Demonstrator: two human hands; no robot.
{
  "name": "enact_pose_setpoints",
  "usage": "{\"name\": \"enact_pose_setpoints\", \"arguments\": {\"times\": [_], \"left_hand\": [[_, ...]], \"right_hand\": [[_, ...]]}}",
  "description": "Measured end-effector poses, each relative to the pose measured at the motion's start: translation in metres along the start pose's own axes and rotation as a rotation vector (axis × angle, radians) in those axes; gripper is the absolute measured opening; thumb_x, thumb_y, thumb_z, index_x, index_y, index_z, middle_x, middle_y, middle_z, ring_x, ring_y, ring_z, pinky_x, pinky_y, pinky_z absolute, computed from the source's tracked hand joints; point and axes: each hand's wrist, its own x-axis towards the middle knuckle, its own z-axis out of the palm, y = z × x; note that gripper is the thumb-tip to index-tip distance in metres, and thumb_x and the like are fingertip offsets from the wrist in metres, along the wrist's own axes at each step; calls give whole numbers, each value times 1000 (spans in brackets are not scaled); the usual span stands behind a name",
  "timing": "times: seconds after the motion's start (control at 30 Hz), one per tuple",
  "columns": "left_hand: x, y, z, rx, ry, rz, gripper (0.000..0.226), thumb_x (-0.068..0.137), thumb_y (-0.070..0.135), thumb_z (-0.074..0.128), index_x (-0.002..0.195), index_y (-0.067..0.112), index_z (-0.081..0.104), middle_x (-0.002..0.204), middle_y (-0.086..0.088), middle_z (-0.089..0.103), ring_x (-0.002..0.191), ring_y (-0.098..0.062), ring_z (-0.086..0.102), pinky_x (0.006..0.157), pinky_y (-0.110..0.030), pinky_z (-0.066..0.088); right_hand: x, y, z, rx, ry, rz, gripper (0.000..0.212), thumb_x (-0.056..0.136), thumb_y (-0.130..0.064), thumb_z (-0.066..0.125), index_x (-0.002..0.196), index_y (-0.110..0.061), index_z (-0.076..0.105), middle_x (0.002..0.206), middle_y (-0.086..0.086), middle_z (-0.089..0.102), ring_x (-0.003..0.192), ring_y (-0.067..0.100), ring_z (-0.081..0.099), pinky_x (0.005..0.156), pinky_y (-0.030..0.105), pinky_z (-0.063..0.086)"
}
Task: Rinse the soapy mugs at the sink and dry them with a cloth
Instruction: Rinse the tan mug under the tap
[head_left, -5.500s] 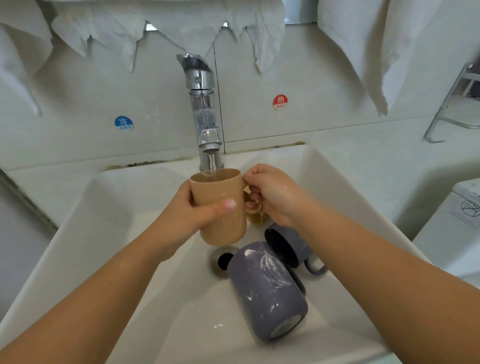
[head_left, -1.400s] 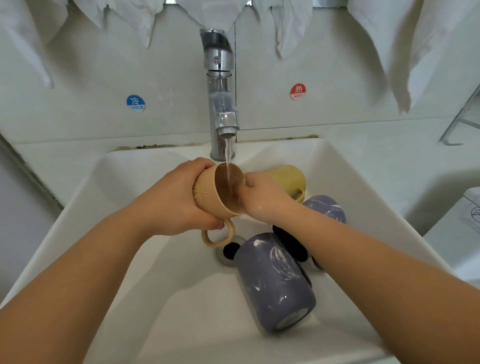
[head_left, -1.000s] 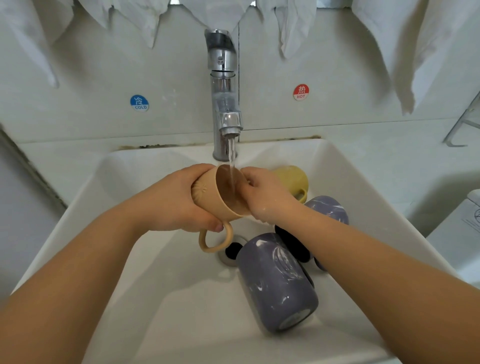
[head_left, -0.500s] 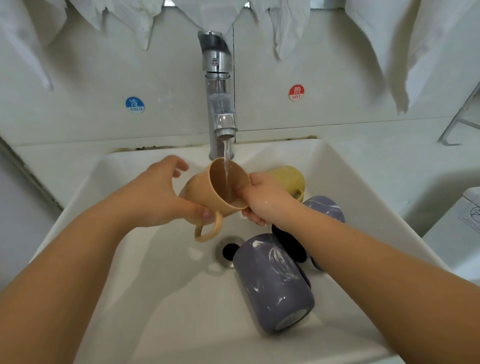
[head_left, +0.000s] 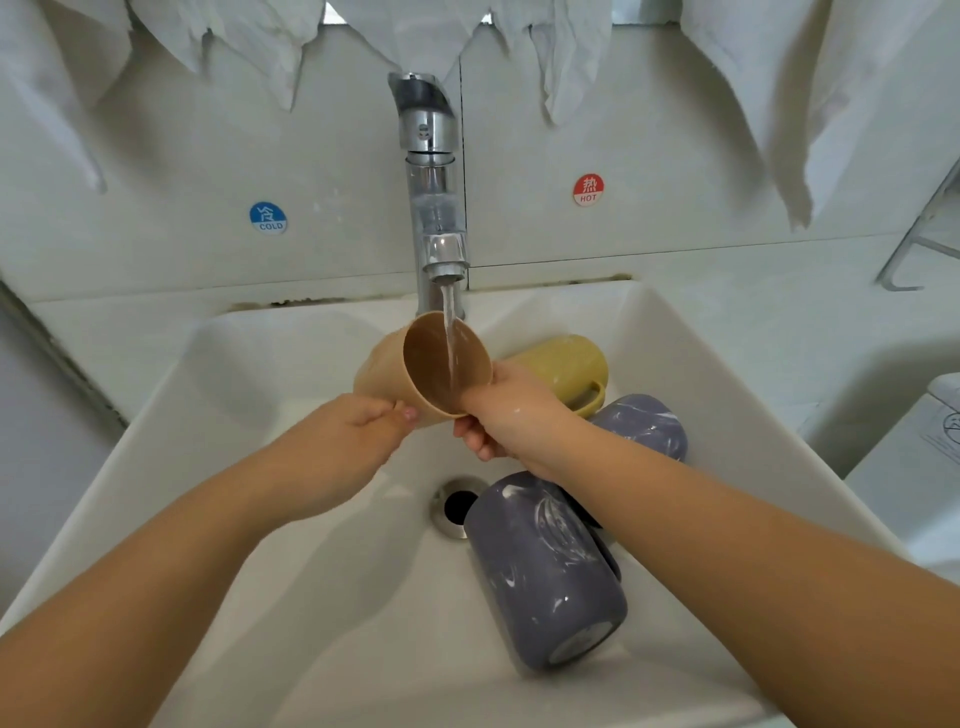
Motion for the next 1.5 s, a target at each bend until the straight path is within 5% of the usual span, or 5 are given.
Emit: {"name": "enact_pose_setpoints", "arguments": {"times": [0.3,0.6,0.8,1.07,1.5], "left_hand": [[-2,-4,-7,199,189,152,47,100,36,42,60,13,34,42,10,33,45,-9,31,54,-31,26],[0,-8,-16,146,224,189,45,99,32,45,62,7,40,42,11,33,45,-8,33,52,-30,24],[2,-10,-15,126,243,230,41,99,29,48,65,5,45,46,13,38,47,-6,36,50,-24,25],[4,-12,-17,29,312,280,42,97,20,53,59,9,37,47,14,38,45,-5,35,46,-14,32],[4,-11,-22,-115,370,313,29,93,23,60,73,3,54,67,-2,51,55,-7,43,59,-28,37]], "right_hand": [[9,10,-4,-306,134,-145,31,93,-7,38,64,-8,48,62,15,52,44,20,40,43,26,34],[15,13,-1,201,-97,-34,30,83,-2,68,106,-10,50,66,4,43,48,10,35,44,23,30],[10,10,-4,-487,130,-266,33,98,-21,40,69,-10,52,63,11,55,56,26,50,58,38,47],[16,13,1,-333,19,-304,27,86,-12,63,107,-11,47,83,-1,55,71,16,53,55,23,40],[10,13,0,-470,-44,-334,21,89,-9,58,76,-21,46,70,-4,51,61,13,49,49,17,36]]}}
